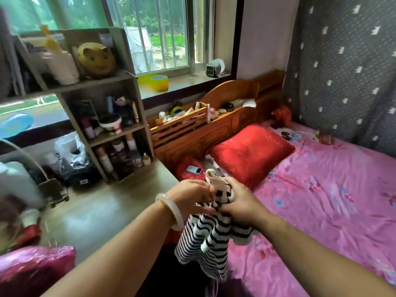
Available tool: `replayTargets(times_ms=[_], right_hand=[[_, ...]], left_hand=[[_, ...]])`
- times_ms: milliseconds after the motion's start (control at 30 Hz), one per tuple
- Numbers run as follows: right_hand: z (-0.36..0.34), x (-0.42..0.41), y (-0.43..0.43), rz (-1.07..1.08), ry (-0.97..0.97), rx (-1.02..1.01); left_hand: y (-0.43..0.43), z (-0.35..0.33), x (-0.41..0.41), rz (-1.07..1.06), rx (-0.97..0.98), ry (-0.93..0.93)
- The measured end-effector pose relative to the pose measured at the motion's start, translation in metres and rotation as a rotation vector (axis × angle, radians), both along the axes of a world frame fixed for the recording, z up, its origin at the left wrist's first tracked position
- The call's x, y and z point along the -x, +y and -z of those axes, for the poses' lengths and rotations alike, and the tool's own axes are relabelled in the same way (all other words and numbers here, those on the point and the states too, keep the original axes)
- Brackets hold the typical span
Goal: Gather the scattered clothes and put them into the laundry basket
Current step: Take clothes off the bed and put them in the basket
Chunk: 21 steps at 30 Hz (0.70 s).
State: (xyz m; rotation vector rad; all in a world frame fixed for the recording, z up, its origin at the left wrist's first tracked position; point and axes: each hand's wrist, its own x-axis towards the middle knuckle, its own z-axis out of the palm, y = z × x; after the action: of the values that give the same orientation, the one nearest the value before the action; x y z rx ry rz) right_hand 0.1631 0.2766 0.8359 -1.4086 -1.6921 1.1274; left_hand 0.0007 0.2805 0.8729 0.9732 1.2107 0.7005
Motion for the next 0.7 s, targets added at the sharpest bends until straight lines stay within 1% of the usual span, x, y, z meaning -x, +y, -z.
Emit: replayTargets(times_ms=[33,67,133,167,200,233,333,400,467,533,600,633,700], right_hand=[[-0.002,-0.004,0.002,0.013,0.039,0.007],[-0.006,-0.007,0.004,0.000,0.092,0.048],[-0.012,-0.013,0.006,-0.075,0.247,0.164],[-0.014,-0.015,0.008,-0.097,0.315,0.203],[-0.017,-0.016,0.009,-0.123,0.367,0.225],[-0.020,-0.018,0.011,-0.150,0.413,0.237],[-0.037,-0.022,0.015,-0.250,0.483,0.236],[-0.047,-0.025,0.018,-0.282,0.491,0.215],[-0.053,-0.030,0.024,-0.276,0.555,0.213],[-0.051,-0.041,0.033,-0.198,0.695,0.255],[-0.031,-0.052,0.043,-0.115,0.832,0.411],[-0.014,-0.058,0.043,-0.085,0.830,0.546],[0.018,-0.064,0.030,-0.071,0.695,0.773]], left_hand=[[-0.001,0.003,0.005,-0.032,-0.028,0.016],[-0.002,0.008,0.012,-0.077,-0.074,0.075],[-0.003,0.023,0.023,-0.150,-0.176,0.308],[-0.004,0.029,0.028,-0.147,-0.192,0.421],[-0.006,0.039,0.031,-0.119,-0.168,0.498],[-0.009,0.047,0.032,-0.085,-0.129,0.515],[-0.018,0.067,0.024,0.023,-0.047,0.357],[-0.023,0.079,0.016,0.113,-0.067,0.282],[-0.030,0.081,0.006,0.164,-0.097,0.232],[-0.034,0.079,0.000,0.148,-0.111,0.138],[-0.038,0.072,-0.006,0.082,-0.118,0.016],[-0.039,0.072,-0.009,0.047,-0.103,-0.053],[-0.041,0.070,-0.014,-0.028,-0.055,-0.170]])
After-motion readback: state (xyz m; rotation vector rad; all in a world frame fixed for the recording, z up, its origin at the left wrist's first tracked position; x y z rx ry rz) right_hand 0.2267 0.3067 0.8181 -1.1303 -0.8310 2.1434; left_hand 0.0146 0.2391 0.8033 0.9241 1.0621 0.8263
